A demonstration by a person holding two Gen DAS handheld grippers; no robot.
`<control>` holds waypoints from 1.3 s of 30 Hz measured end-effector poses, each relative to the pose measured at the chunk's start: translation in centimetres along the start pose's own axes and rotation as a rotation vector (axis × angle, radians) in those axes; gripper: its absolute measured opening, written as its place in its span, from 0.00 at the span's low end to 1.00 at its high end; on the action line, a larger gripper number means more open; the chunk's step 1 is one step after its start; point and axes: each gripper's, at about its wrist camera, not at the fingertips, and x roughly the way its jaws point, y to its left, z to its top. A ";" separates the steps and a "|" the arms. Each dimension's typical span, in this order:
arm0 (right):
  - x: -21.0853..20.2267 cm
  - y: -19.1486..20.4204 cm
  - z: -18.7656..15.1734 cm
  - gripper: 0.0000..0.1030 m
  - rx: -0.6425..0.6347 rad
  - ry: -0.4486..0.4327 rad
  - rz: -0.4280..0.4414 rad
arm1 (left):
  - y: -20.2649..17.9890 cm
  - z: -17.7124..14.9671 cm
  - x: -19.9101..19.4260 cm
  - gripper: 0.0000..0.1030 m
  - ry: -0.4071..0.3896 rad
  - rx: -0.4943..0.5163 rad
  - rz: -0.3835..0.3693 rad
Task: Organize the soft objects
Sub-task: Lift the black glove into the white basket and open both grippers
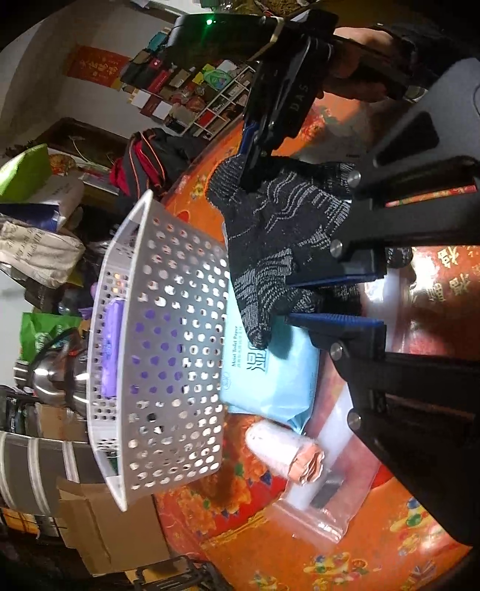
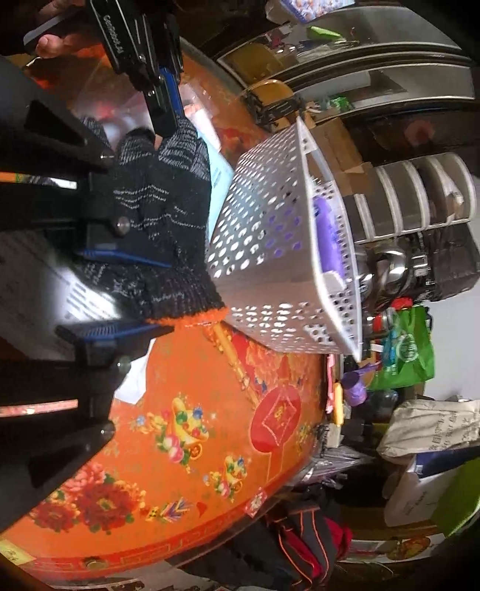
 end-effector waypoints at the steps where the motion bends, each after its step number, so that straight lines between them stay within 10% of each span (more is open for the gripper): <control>1: -0.6 0.2 0.0 0.25 -0.002 -0.012 0.000 | 0.0 0.0 -0.4 0.11 -0.009 0.006 -0.002; 12: -5.9 2.7 1.8 0.24 -0.012 -0.119 0.042 | 0.4 2.5 -6.9 0.11 -0.117 0.036 -0.035; 22: -7.9 4.9 9.3 0.24 -0.064 -0.203 0.023 | 1.7 11.9 -9.1 0.11 -0.147 0.045 -0.023; 32: -1.3 3.9 17.7 0.24 -0.026 -0.158 -0.059 | 4.3 24.5 -2.6 0.11 -0.068 -0.007 0.059; 39: 5.1 3.2 18.9 0.24 -0.043 -0.084 -0.125 | 5.7 27.5 4.3 0.11 0.005 -0.056 0.116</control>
